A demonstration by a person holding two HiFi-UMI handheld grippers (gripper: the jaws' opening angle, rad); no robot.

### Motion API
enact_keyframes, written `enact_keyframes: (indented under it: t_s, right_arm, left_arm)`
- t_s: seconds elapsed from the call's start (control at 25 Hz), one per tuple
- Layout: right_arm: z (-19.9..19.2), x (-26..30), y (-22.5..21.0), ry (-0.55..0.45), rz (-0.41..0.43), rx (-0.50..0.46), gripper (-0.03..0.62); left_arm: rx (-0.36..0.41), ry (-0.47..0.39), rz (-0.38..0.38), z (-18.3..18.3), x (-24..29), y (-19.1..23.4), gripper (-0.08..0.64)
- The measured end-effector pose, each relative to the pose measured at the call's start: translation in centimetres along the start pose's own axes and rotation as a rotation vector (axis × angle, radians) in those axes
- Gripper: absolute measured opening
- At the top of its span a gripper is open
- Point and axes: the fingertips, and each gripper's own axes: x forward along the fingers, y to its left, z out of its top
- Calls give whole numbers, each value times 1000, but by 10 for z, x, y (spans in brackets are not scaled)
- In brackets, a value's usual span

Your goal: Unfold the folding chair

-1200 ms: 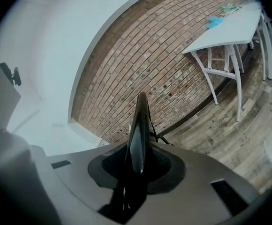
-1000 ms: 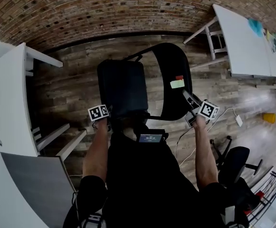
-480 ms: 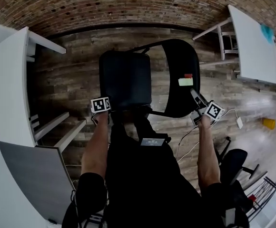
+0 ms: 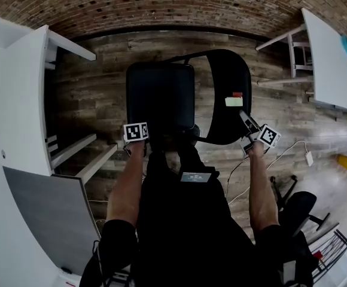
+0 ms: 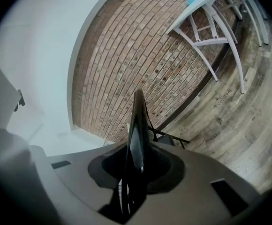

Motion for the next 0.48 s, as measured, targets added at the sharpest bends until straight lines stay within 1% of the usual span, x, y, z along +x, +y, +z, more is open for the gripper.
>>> enact_keyframes:
  t_s: [0.2, 0.4, 0.44, 0.48]
  right_arm:
    - [1, -6, -8, -6, -15, 8, 92]
    - [-3, 4, 5, -11, 32, 11, 92]
    - [-6, 5, 6, -10, 23, 19, 92]
    - [-10, 4, 4, -7, -14, 32, 92]
  left_arm:
    - [-55, -5, -7, -20, -5, 6, 195]
    - [-65, -53, -62, -14, -11, -5, 195]
    - [-66, -64, -77, -11, -12, -10, 195]
    - [-66, -74, -92, -8, -13, -16, 195]
